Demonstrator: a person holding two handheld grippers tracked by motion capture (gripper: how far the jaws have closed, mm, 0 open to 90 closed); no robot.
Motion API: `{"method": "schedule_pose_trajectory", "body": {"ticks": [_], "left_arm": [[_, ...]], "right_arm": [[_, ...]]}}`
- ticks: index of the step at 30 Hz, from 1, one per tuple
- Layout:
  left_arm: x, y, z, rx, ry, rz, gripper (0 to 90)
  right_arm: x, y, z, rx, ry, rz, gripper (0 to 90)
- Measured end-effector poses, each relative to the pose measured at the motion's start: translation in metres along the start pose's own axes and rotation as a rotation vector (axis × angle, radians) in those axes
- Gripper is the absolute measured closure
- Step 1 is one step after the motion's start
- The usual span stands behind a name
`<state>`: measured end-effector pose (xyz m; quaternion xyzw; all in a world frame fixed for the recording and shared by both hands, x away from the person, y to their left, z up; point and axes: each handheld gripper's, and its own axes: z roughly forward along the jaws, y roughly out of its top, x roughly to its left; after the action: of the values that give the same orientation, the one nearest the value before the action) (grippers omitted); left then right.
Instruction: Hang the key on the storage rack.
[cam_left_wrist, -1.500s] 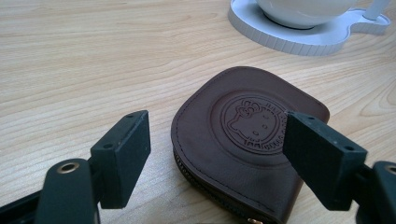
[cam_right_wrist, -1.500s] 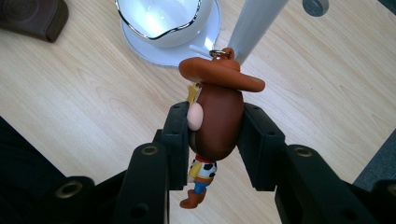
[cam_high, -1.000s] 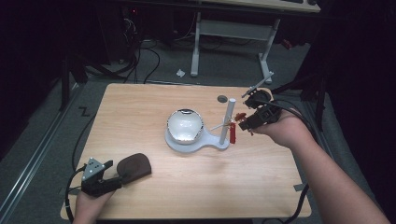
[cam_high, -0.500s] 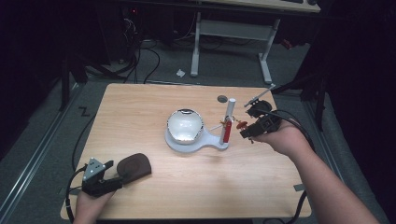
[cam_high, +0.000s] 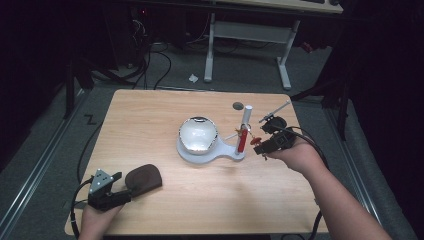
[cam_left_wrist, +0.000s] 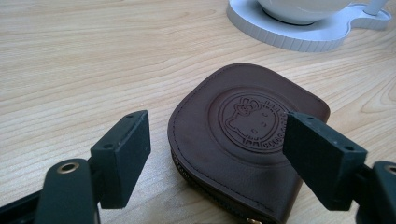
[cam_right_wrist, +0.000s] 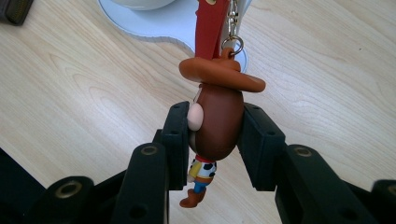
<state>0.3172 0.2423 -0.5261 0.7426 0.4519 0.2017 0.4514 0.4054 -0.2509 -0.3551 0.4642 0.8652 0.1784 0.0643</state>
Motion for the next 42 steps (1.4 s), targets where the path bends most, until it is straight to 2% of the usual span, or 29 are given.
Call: {"method": "schedule_pose_trajectory", "body": {"ticks": [4, 9, 17, 24, 29, 37, 42], "left_arm": [[0.000, 0.000, 0.000, 0.002, -0.001, 0.000, 23.6], [0.000, 0.000, 0.000, 0.001, 0.001, 0.000, 23.6], [0.000, -0.001, 0.001, 0.007, 0.001, 0.003, 23.6], [0.000, 0.000, 0.002, 0.006, 0.000, 0.005, 23.6], [-0.001, 0.000, 0.002, 0.007, -0.001, 0.007, 23.6], [-0.002, 0.000, 0.002, 0.008, -0.001, 0.003, 23.6], [-0.002, 0.000, 0.002, 0.009, -0.002, 0.001, 23.6]], "right_arm": [[-0.001, -0.002, 0.008, -0.011, 0.005, 0.017, 65.1], [-0.002, -0.002, 0.020, -0.029, 0.010, 0.014, 65.1], [-0.004, -0.001, 0.030, -0.049, 0.017, 0.024, 63.9], [-0.005, -0.003, 0.023, -0.069, 0.007, 0.035, 61.4], [-0.003, -0.012, 0.016, -0.070, -0.006, 0.032, 61.0], [0.000, -0.029, 0.011, -0.091, -0.022, 0.037, 56.2], [-0.001, -0.047, 0.011, -0.135, -0.040, 0.051, 52.7]]}}
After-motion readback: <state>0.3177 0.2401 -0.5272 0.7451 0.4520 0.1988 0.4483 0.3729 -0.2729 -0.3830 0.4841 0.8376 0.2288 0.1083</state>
